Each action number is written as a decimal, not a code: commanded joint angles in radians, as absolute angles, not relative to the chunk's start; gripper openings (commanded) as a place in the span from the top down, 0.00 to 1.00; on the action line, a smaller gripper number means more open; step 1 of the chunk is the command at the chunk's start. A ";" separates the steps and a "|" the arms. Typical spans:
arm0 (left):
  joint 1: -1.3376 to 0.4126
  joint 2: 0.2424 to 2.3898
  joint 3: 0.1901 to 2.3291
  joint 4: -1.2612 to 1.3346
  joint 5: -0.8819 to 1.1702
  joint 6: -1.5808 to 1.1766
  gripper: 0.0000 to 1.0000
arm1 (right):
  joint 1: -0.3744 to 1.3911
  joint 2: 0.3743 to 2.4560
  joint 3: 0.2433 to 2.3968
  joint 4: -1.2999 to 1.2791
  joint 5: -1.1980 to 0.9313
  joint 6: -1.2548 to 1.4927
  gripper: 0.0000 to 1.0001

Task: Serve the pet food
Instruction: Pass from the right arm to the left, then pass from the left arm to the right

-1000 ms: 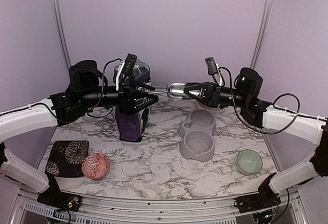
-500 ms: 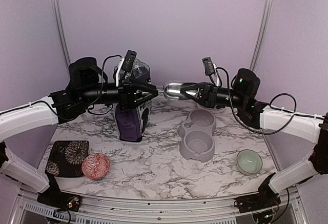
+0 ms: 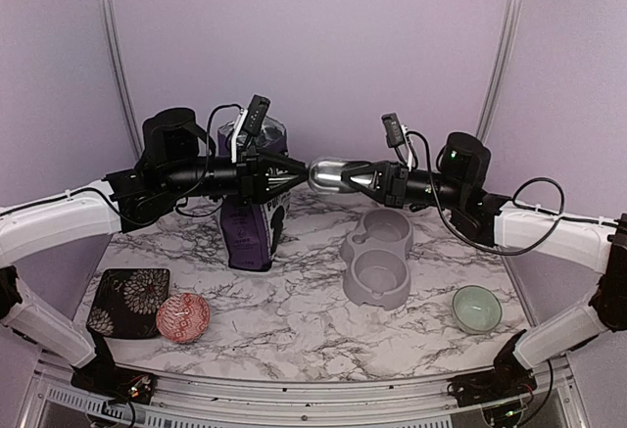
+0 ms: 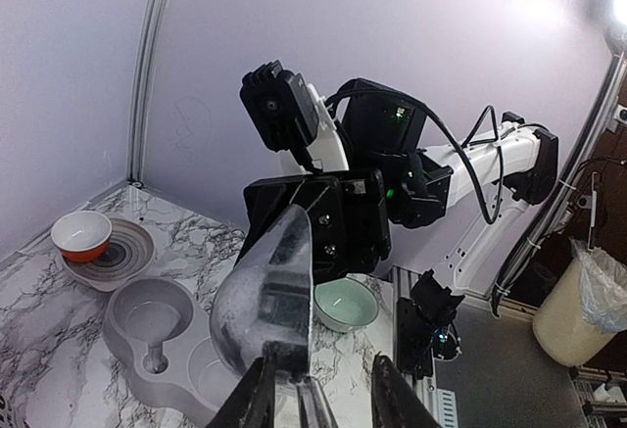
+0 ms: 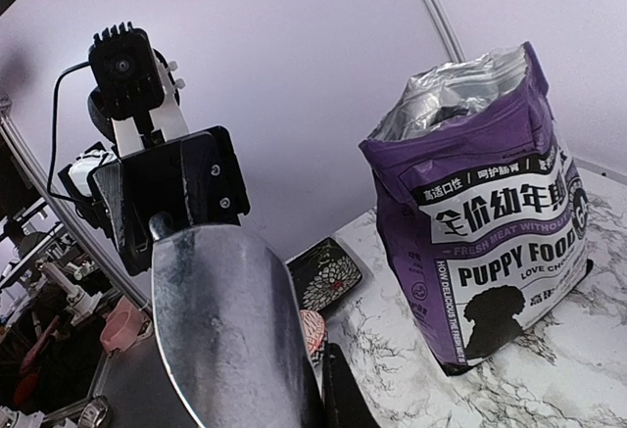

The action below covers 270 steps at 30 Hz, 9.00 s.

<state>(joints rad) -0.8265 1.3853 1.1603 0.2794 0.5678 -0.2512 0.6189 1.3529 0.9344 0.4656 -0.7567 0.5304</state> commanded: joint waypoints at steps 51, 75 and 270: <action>-0.822 1.384 1.171 0.200 0.468 -0.210 0.60 | 0.642 1.322 0.985 0.365 -0.669 0.455 1.00; -0.825 1.387 1.158 0.204 0.471 -0.201 0.78 | 0.641 1.343 1.004 0.364 -0.672 0.463 1.00; -0.940 1.397 1.412 -0.058 -0.139 -0.119 0.07 | 0.788 1.316 1.148 0.137 0.139 0.347 1.00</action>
<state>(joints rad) -0.9405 1.4361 1.4803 -0.2279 -0.0753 -0.0849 0.7898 1.2926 1.0840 0.0391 -0.0380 0.0761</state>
